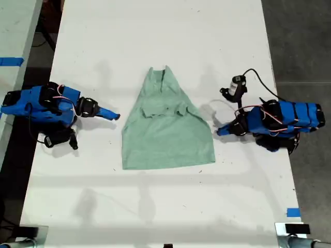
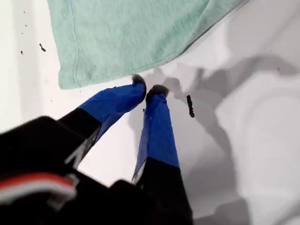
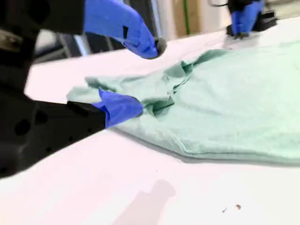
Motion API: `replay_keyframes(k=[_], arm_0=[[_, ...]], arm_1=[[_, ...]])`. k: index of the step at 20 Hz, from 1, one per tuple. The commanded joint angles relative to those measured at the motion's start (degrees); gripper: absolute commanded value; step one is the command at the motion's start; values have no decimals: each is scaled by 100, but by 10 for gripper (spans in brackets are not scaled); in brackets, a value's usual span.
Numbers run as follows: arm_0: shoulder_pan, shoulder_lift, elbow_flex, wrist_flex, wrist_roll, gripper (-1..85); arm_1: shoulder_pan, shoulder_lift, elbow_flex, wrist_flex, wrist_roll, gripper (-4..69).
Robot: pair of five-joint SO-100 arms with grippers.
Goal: Fold t shirt
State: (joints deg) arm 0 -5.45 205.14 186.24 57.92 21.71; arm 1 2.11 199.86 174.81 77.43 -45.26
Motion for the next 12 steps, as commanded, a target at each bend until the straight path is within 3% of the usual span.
replay_keyframes(k=[1,12], arm_0=[[308,53,246,-9,940,120],[492,53,246,-9,940,78]], arm_1=[[26,79,272,18,-70,35],[26,79,272,18,-70,35]])
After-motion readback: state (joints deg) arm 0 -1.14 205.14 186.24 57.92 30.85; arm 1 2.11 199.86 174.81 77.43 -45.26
